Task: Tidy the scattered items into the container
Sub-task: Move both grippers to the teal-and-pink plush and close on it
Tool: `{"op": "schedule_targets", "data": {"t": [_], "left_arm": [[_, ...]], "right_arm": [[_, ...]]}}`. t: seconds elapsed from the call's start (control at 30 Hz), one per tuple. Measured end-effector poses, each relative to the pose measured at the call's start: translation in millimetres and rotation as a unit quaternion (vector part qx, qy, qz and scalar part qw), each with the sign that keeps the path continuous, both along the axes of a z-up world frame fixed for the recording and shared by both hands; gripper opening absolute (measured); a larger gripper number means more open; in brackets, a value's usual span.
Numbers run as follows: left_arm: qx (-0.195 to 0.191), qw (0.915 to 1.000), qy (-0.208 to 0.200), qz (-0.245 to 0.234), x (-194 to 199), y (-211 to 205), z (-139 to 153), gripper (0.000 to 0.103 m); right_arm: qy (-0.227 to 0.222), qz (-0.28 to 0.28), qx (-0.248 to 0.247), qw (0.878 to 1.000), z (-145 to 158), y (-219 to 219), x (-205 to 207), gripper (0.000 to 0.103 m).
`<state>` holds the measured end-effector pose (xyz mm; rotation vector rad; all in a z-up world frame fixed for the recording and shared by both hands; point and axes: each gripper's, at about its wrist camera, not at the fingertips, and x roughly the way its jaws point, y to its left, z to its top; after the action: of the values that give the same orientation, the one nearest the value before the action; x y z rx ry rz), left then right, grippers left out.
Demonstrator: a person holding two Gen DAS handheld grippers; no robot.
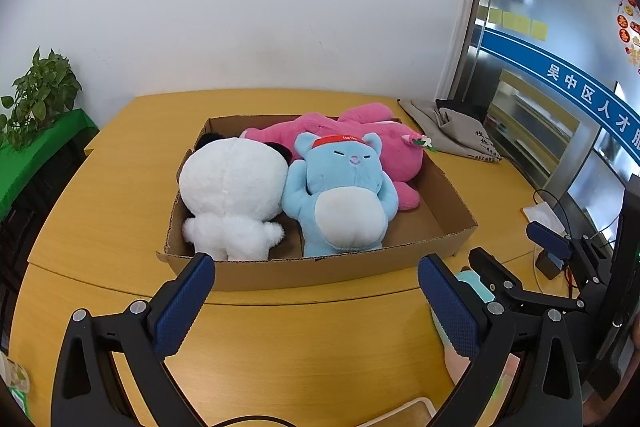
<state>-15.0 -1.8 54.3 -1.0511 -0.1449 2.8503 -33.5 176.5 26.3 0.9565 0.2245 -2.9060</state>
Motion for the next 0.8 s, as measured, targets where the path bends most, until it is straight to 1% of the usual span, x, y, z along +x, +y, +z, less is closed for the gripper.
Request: {"op": "schedule_targets", "data": {"t": [0.1, 0.23, 0.33, 0.43, 0.57, 0.67, 0.73, 0.8], "left_arm": [[0.002, 1.0000, -0.004, -0.006, -3, 3, -3, 0.103], [0.011, 0.9993, -0.022, -0.028, -11, 12, -12, 0.103], [0.024, 0.9975, -0.042, -0.051, -20, 22, -22, 0.103], [0.042, 0.9937, -0.072, -0.075, -32, 36, -36, 0.103], [0.051, 0.9864, -0.108, -0.113, -48, 63, -55, 0.103], [0.059, 0.9801, -0.134, -0.135, -59, 83, -71, 0.103], [0.077, 0.9748, -0.147, -0.149, -67, 94, -81, 0.103], [0.107, 0.9651, -0.168, -0.170, -73, 104, -91, 0.103]], "right_arm": [[-0.002, -0.003, -0.001, 1.000, -3, 6, 1, 0.085], [0.004, -0.017, 0.018, 1.000, -12, 19, 9, 0.085], [-0.016, -0.024, -0.001, 1.000, -27, 41, 20, 0.085], [-0.042, -0.037, -0.019, 0.998, -46, 63, 32, 0.085], [-0.070, -0.050, -0.033, 0.996, -67, 81, 44, 0.085], [-0.092, -0.042, -0.042, 0.994, -80, 84, 47, 0.085], [-0.103, -0.034, -0.048, 0.993, -87, 83, 50, 0.085], [-0.110, -0.029, -0.045, 0.993, -93, 82, 52, 0.085]]}}
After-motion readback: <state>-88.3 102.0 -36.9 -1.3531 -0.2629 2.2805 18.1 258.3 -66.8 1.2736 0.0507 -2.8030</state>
